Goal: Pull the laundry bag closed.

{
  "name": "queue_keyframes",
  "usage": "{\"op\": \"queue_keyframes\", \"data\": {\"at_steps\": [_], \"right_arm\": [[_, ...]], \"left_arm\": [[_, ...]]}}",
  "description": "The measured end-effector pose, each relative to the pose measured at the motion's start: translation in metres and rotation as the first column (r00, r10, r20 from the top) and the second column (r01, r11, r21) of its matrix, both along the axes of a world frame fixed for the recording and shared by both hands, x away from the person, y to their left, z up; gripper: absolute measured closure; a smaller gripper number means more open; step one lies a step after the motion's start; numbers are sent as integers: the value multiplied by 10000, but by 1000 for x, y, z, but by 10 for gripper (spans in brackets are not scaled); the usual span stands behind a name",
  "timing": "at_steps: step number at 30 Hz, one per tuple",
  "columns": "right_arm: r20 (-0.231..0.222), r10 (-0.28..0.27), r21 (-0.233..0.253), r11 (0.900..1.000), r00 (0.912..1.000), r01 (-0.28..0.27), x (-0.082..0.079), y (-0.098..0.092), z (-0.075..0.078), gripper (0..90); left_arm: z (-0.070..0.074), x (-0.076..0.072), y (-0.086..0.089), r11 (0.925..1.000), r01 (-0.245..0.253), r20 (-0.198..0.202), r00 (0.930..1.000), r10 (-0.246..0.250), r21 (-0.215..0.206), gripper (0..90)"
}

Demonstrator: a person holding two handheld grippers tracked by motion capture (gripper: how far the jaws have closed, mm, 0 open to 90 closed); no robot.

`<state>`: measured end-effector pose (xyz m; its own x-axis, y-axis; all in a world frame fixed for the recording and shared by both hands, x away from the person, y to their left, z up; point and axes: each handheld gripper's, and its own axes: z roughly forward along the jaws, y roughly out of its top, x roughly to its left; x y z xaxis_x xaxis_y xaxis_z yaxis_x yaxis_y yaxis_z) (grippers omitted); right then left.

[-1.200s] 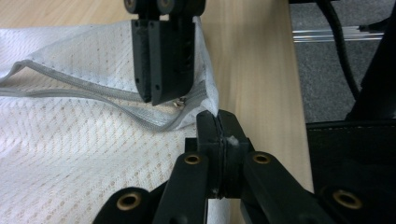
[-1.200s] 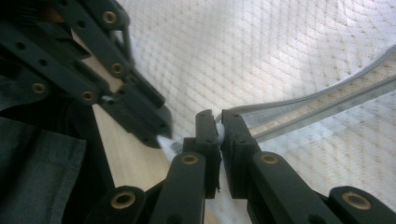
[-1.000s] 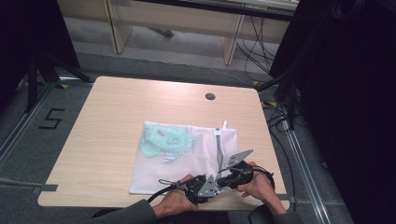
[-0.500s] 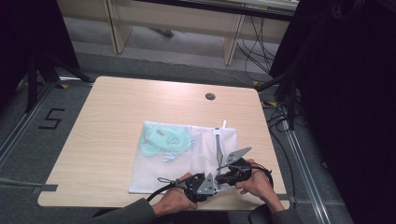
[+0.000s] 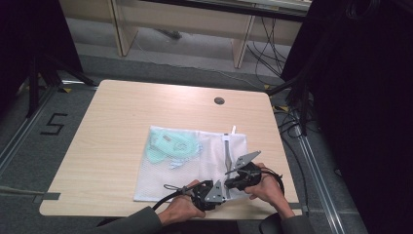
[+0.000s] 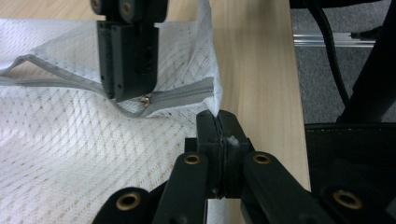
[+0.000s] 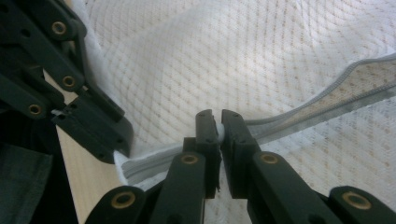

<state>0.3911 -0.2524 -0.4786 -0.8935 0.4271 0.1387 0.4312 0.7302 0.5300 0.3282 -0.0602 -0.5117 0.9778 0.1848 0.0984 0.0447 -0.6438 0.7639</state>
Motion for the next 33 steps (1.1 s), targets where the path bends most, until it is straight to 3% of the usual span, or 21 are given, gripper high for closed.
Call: {"op": "queue_keyframes", "data": {"at_steps": [3, 5, 6, 8, 9, 15, 18, 21, 22, 25, 26, 29, 30, 33], "right_arm": [[16, 9, 1, 10000, 10000, -9, 2, -1, 0, 863], [-19, 69, 44, 10000, 10000, -69, 4, -1, 1, 864], [45, 78, 53, 10000, 10000, -78, 5, 0, 0, 864], [67, 114, -7, 9999, 9999, -113, 6, 0, 0, 864], [67, 120, -16, 9999, 9999, -120, 6, 1, 1, 863], [48, 92, -85, 9999, 9999, -92, 8, 2, 1, 864], [113, 116, -38, 9999, 9999, -116, 10, 2, 0, 864], [100, 103, -64, 9999, 9999, -103, 12, 1, 1, 864], [93, 86, -66, 9999, 9999, -85, 12, 2, 1, 863], [222, 46, -100, 9999, 9997, -43, 14, 1, 1, 863], [215, 93, -61, 9999, 9997, -92, 14, 2, 0, 863], [242, 63, -105, 9999, 9997, -61, 16, 2, 1, 864], [289, 47, -122, 9999, 9996, -43, 17, 1, 1, 864], [270, 21, -92, 10000, 9996, -19, 19, 1, 1, 864]], "left_arm": [[0, 1, 1, 10000, -66, 2, 10000, 66, -24, 891], [3, 4, 3, 9994, 183, 268, 9995, -191, 303, 891], [2, 1, 2, 9999, -116, 5, 9999, 116, -37, 891], [2, 3, 3, 10000, -5, 134, 9999, 5, 35, 891], [2, 2, 2, 10000, -79, -54, 10000, 79, -17, 891], [1, 2, 3, 10000, -70, -52, 10000, 70, 7, 891], [3, 4, 4, 9994, 97, 107, 9999, -100, 320, 890], [3, 4, 4, 9997, 92, 133, 9999, -95, 215, 890], [2, 2, 3, 10000, -53, -106, 9999, 54, 25, 890], [1, 2, 3, 10000, -59, -145, 9999, 59, 5, 890], [3, 3, 4, 9996, 91, -3, 10000, -91, 261, 890], [3, 4, 4, 9994, 143, 19, 9999, -143, 327, 890], [1, 2, 2, 10000, -76, -160, 9998, 76, -19, 890], [1, 1, 3, 10000, -90, -115, 9999, 90, -6, 890]]}}
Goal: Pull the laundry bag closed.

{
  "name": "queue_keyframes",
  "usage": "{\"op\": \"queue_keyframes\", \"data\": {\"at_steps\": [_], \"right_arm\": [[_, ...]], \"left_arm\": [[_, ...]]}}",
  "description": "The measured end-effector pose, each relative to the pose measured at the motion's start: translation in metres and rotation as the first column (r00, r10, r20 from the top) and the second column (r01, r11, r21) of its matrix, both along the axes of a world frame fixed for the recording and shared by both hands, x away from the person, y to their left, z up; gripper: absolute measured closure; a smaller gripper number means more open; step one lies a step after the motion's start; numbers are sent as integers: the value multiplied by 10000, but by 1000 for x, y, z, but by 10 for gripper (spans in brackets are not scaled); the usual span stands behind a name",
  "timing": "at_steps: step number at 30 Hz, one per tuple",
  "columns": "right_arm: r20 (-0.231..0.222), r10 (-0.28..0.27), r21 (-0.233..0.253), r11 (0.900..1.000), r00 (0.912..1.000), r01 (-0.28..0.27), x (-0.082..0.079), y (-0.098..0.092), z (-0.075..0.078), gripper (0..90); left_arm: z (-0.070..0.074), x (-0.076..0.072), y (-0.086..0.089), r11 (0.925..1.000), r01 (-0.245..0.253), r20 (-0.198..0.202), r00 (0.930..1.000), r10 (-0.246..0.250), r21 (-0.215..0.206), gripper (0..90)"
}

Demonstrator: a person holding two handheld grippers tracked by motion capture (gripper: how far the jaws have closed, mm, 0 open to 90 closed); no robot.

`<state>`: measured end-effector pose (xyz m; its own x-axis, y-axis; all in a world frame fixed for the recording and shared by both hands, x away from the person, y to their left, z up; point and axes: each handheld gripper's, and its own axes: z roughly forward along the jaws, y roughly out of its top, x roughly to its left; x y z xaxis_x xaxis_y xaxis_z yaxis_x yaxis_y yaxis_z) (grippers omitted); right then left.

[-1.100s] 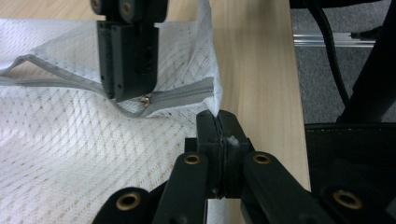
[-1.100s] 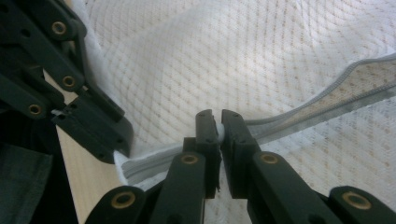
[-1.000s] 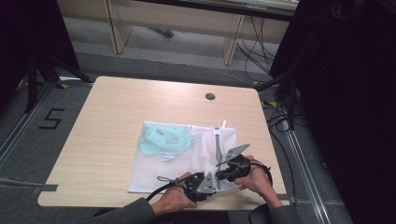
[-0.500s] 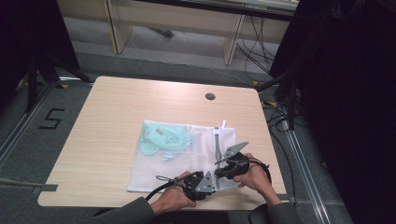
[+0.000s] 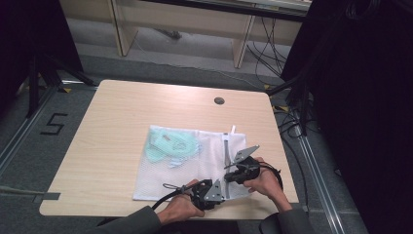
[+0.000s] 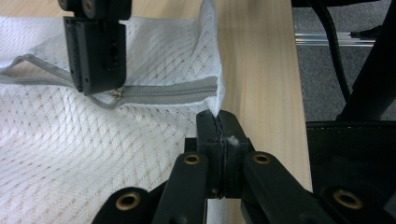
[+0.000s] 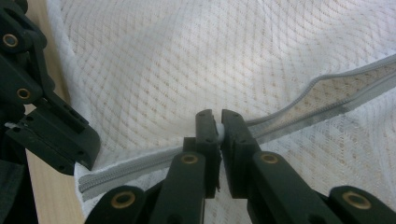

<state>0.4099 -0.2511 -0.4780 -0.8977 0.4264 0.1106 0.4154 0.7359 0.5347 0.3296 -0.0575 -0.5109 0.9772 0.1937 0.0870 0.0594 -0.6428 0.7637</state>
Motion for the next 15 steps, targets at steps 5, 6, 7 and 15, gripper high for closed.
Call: {"op": "queue_keyframes", "data": {"at_steps": [5, 6, 7, 15], "right_arm": [[114, -59, 24, 10000, 9999, 59, 4, -1, 0, 863], [121, -47, 20, 10000, 9999, 47, 4, -2, 0, 864], [146, -102, 48, 9999, 9998, 102, 5, -2, 0, 863], [271, -116, -78, 9999, 9996, 119, 9, -1, 1, 864]], "left_arm": [[1, 1, 0, 9999, 95, 9, 10000, -95, -67, 890], [1, 1, -1, 9999, 118, 11, 9999, -118, -66, 890], [1, 1, -1, 9999, 128, 11, 9999, -128, -73, 890], [2, 0, 0, 10000, -27, 29, 10000, 27, -30, 890]]}}
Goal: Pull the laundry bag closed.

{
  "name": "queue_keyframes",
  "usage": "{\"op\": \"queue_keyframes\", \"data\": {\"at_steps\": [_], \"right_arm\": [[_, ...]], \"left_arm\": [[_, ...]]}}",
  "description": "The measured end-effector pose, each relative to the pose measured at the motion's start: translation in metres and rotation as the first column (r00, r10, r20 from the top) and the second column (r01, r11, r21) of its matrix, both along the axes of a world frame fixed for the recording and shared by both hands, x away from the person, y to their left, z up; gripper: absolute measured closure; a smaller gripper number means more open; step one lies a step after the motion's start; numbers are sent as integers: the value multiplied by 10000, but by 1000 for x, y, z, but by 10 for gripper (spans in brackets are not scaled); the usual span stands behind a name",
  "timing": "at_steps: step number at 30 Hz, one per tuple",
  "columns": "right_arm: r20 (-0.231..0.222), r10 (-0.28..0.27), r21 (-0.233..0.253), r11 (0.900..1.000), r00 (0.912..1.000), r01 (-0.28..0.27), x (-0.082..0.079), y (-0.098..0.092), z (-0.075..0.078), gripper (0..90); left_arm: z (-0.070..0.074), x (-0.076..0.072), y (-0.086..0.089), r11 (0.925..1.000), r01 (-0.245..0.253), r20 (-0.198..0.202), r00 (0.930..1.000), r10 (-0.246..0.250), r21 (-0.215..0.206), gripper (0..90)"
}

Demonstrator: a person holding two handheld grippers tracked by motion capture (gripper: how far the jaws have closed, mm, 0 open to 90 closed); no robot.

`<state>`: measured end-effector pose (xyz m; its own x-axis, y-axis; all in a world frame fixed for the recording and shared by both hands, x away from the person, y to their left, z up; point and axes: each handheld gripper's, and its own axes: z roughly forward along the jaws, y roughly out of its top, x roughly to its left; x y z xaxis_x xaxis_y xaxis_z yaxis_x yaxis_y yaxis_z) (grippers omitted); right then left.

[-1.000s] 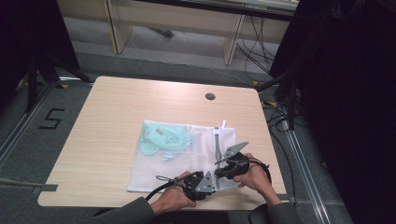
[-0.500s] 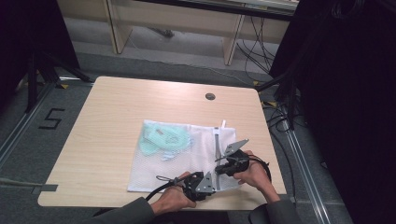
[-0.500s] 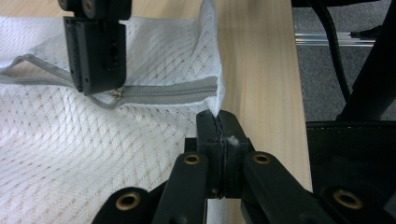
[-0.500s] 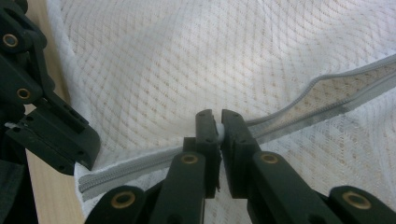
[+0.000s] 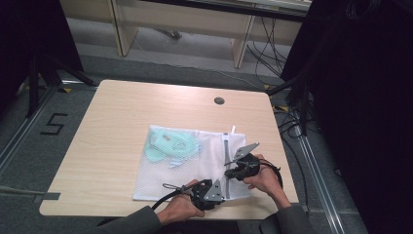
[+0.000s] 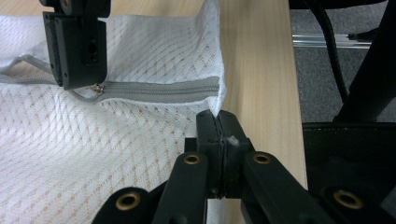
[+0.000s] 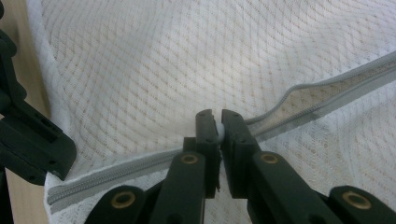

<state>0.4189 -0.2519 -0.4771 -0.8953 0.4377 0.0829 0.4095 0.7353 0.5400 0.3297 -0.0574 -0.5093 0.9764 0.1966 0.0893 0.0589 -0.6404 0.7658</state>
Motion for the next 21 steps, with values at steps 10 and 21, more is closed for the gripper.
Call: {"op": "queue_keyframes", "data": {"at_steps": [10, 21], "right_arm": [[39, -78, -11, 10000, 10000, 78, 5, 1, 0, 864], [137, -62, -56, 10000, 9999, 62, 9, 3, 0, 863]], "left_arm": [[1, -2, 1, 9996, -265, 26, 9996, 266, -62, 890], [1, 0, 1, 10000, 47, 122, 9999, -46, -54, 890]]}}
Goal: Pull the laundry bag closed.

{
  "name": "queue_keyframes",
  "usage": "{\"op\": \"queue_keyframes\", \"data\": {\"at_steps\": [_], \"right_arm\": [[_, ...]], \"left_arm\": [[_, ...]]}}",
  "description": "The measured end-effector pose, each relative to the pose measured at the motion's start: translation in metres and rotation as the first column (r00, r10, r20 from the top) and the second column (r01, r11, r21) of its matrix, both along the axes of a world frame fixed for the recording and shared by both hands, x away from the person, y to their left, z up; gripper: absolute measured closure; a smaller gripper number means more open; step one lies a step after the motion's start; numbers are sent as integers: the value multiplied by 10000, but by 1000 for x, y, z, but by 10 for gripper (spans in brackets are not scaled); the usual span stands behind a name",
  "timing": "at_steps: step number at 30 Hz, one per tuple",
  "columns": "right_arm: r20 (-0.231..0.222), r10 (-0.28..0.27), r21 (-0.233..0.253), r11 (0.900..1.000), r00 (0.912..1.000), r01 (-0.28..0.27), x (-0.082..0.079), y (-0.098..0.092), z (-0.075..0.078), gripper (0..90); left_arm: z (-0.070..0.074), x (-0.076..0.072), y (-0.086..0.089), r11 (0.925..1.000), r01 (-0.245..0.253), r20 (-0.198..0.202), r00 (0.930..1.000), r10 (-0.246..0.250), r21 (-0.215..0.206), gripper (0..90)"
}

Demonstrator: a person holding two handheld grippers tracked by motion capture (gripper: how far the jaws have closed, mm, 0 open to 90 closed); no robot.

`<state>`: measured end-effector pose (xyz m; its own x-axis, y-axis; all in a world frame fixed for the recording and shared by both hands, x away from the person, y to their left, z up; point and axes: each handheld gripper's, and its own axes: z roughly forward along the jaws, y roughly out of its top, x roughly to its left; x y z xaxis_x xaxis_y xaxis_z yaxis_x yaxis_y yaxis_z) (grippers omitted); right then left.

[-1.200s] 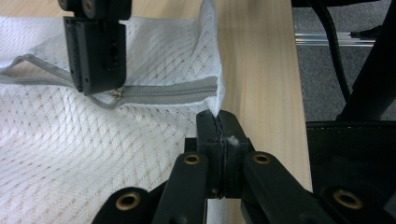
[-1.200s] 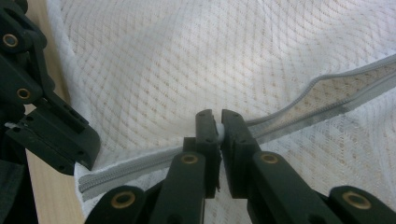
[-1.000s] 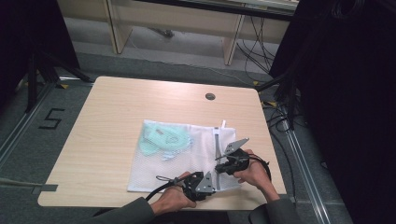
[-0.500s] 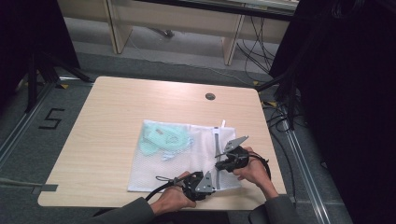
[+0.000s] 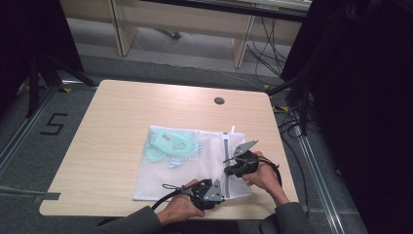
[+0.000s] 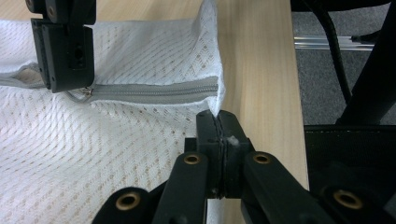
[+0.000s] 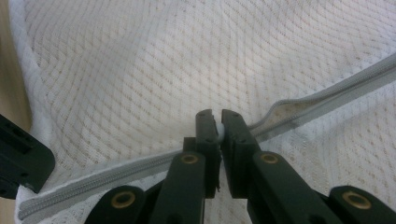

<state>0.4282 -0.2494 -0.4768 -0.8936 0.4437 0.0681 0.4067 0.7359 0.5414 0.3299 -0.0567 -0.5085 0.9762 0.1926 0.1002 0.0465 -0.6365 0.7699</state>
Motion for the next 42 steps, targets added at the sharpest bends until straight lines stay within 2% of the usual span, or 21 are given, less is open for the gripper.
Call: {"op": "queue_keyframes", "data": {"at_steps": [5, 6, 7, 8, 11, 13, 16, 17, 20, 23, 26, 31, 32, 33, 35, 36, 37, 39, 40, 41, 42], "right_arm": [[126, -24, -165, 9999, 9999, 27, 3, 1, 0, 863], [125, -55, -187, 9998, 9999, 57, 3, 1, 0, 864], [101, -53, -159, 9999, 9999, 55, 3, 1, -1, 864], [117, -63, -165, 9998, 9999, 65, 3, 1, -1, 863], [56, -57, -97, 9999, 10000, 58, 5, 1, -1, 863], [199, -80, -16, 10000, 9998, 81, 6, 1, -2, 863], [46, -145, -53, 9999, 9999, 145, 8, 0, -1, 863], [262, 83, -23, 10000, 9996, -83, 10, 0, -2, 863], [84, -78, 2, 10000, 9999, 78, 9, 0, -1, 863], [243, -240, -279, 9993, 9994, 247, 11, -1, 0, 863], [388, -311, -143, 9994, 9988, 317, 14, 0, 1, 863], [430, -321, -274, 9991, 9986, 333, 17, 0, 1, 863], [436, -352, -134, 9993, 9984, 358, 18, 1, 1, 863], [554, -406, -194, 9989, 9976, 417, 19, 1, 1, 863], [485, -539, -337, 9979, 9974, 556, 19, 1, 2, 863], [668, -263, -179, 9995, 9974, 276, 22, 2, 0, 863], [623, -493, -184, 9986, 9968, 505, 22, 2, 0, 863], [669, -620, -293, 9975, 9958, 641, 23, 2, 1, 863], [637, -598, -176, 9980, 9962, 610, 24, 1, 1, 863], [428, -769, -237, 9967, 9961, 780, 23, 1, 2, 863], [645, -749, -165, 9970, 9951, 761, 25, 1, 1, 863]], "left_arm": [[0, -4, 1, 9999, -107, -134, 9999, 106, -37, 890], [0, -3, 2, 10000, -91, -124, 9999, 91, -33, 890], [1, -2, 1, 10000, 30, 64, 10000, -30, 2, 890], [0, -3, 1, 9999, -136, -198, 9997, 135, -40, 890], [-1, -2, 1, 10000, -20, -32, 10000, 20, 55, 890], [-2, -3, 1, 9999, -125, -139, 9998, 125, -13, 890], [-1, -2, 2, 9999, -156, -235, 9996, 155, -71, 889], [-1, -2, 2, 9997, -201, -299, 9994, 197, -127, 889], [-1, -2, 2, 9998, -158, -314, 9994, 154, -139, 890], [-1, -4, 1, 9997, 229, -195, 9996, -227, 102, 891], [-2, -4, 1, 9998, 137, -263, 9996, -134, 118, 890], [-3, -2, 1, 10000, 71, -320, 9995, -70, 40, 890], [-3, -3, 1, 10000, 66, -297, 9995, -64, 59, 890], [-2, -3, 1, 10000, 62, -284, 9996, -60, 61, 890], [-2, -3, 1, 10000, 41, -312, 9995, -40, 43, 890], [-2, -3, 1, 10000, 44, -338, 9994, -43, 39, 889], [-2, -3, 1, 9999, 65, -309, 9995, -62, 87, 890], [-3, -3, 0, 9999, 89, -312, 9995, -88, 48, 889], [-3, -4, 0, 10000, 57, -340, 9994, -56, 35, 890], [-3, -5, 0, 9999, 129, -351, 9993, -126, 76, 889], [-3, -6, 0, 9999, 153, -398, 9991, -151, 42, 889]]}}
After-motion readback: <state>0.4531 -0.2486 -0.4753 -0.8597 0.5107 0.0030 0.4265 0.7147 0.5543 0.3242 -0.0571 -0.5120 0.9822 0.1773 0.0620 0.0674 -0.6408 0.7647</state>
